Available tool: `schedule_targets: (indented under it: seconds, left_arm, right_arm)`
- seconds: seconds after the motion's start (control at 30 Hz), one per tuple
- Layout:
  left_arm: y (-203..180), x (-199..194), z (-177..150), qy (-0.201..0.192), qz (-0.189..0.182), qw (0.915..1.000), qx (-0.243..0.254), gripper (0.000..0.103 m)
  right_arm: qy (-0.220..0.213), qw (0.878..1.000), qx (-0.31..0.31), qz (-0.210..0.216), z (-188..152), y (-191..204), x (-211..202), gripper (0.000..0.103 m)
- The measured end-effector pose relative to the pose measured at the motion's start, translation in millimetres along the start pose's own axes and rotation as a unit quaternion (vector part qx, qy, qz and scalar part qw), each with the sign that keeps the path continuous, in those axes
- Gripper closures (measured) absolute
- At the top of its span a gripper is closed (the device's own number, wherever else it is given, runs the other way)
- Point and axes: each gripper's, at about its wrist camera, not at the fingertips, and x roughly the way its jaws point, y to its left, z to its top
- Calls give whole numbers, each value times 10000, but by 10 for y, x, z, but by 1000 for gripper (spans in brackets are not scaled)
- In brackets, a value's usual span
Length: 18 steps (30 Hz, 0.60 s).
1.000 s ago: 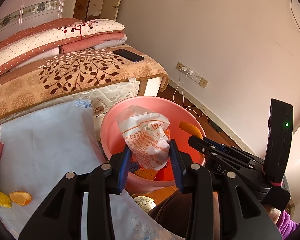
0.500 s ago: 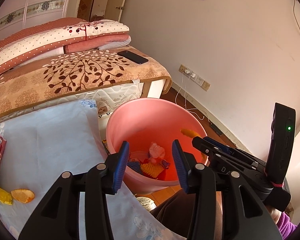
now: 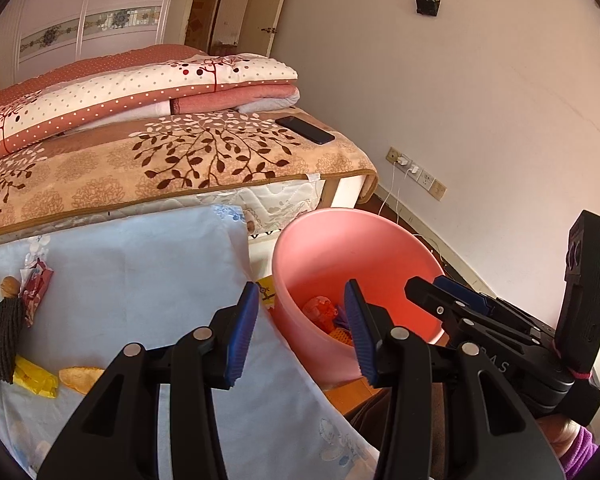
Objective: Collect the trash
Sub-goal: 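Open both grippers over the bin to drop the peel and wrapper bag, then move both open grippers back over the bed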
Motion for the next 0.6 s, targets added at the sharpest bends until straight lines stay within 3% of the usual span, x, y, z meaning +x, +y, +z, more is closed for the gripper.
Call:
schedule_targets:
  seconds: [0.17, 0.37, 0.6]
  left_arm:
    - [252, -157, -21, -99, 284, 9995, -132, 58]
    - [565, -362, -95, -244, 885, 9958, -50, 58]
    - [1080, -515, -201, -262, 1933, 9807, 130, 58]
  right_arm:
    - [13, 9995, -209, 252, -40, 247, 12, 59]
    - [141, 9971, -513, 544, -112, 567, 74, 59]
    - [297, 9926, -837, 825, -212, 890, 136, 59]
